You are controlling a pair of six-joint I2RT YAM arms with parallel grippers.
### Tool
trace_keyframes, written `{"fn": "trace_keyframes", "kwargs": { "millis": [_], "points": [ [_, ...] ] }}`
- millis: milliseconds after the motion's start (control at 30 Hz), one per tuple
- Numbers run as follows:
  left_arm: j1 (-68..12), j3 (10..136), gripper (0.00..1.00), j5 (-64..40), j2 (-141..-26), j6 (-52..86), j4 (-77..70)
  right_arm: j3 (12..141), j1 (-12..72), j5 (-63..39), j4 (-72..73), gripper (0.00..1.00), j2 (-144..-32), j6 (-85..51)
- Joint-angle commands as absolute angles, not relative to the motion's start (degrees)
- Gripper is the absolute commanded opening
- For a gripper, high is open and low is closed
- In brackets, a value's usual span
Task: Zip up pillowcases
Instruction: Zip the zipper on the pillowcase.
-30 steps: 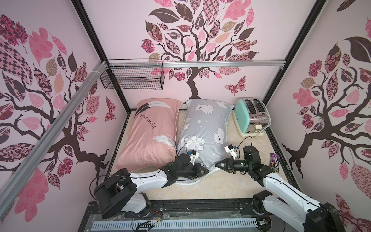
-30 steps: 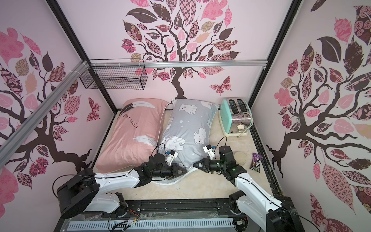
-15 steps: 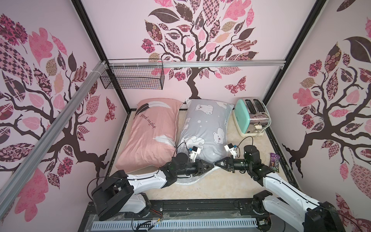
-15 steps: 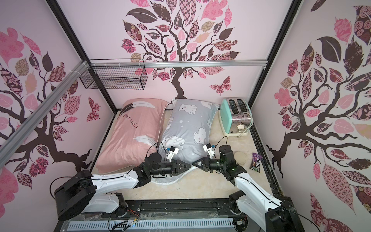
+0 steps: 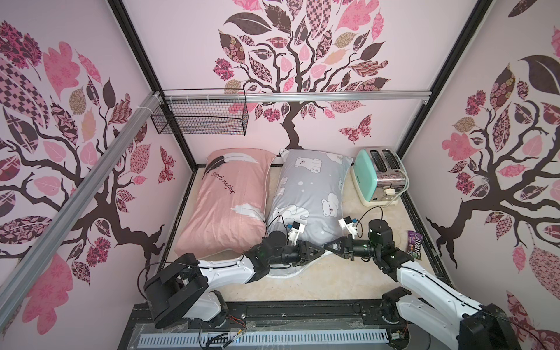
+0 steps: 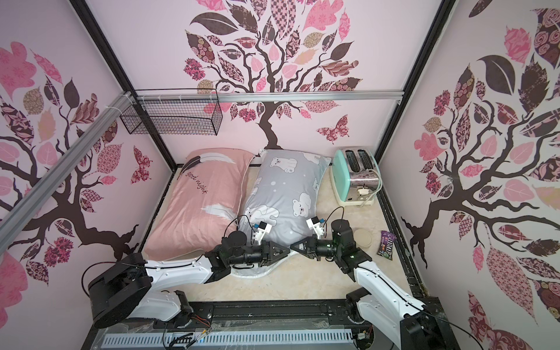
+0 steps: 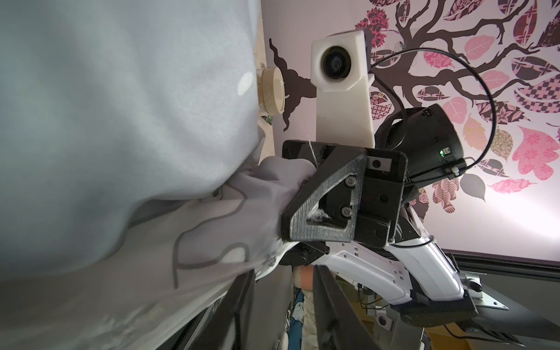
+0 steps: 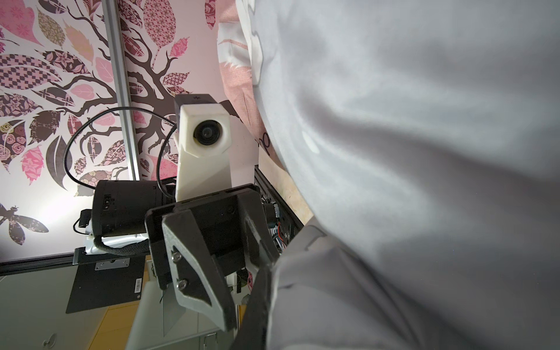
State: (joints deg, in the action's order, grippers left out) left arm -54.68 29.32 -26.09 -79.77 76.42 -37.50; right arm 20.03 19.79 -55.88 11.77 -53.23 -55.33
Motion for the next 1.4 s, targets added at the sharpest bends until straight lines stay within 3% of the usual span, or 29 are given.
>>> {"fn": "trace_keyframes", "kwargs": {
  "millis": [0, 267, 800, 967, 1167, 1367],
  "points": [
    [-54.74, 30.63, 0.37, -25.31, -80.53, 75.56, -38.17, 20.04, 19.69, -57.25, 13.41, 0.00, -52.58, -55.49],
    [-54.79, 30.74, 0.34, -25.38, -80.82, 75.84, -38.91, 19.71, 19.69, -57.14, 13.53, 0.00, -52.94, -55.33],
    [-54.93, 31.46, 0.11, -24.39, -81.35, 73.92, -34.63, 20.26, 19.68, -57.43, 13.41, 0.00, -53.08, -54.97],
    [-54.87, 31.38, 0.00, -23.71, -81.24, 72.74, -32.63, 21.24, 19.66, -57.24, 10.24, 0.00, -52.56, -53.16],
    [-53.50, 29.64, 0.00, -20.70, -78.50, 68.07, -23.67, 24.70, 19.18, -52.87, -2.08, 0.00, -48.78, -46.98],
    [-50.68, 26.54, 0.00, -17.14, -74.33, 62.29, -11.75, 34.72, 15.14, -40.05, -24.07, 0.00, -45.53, -35.75]
  ]
}}
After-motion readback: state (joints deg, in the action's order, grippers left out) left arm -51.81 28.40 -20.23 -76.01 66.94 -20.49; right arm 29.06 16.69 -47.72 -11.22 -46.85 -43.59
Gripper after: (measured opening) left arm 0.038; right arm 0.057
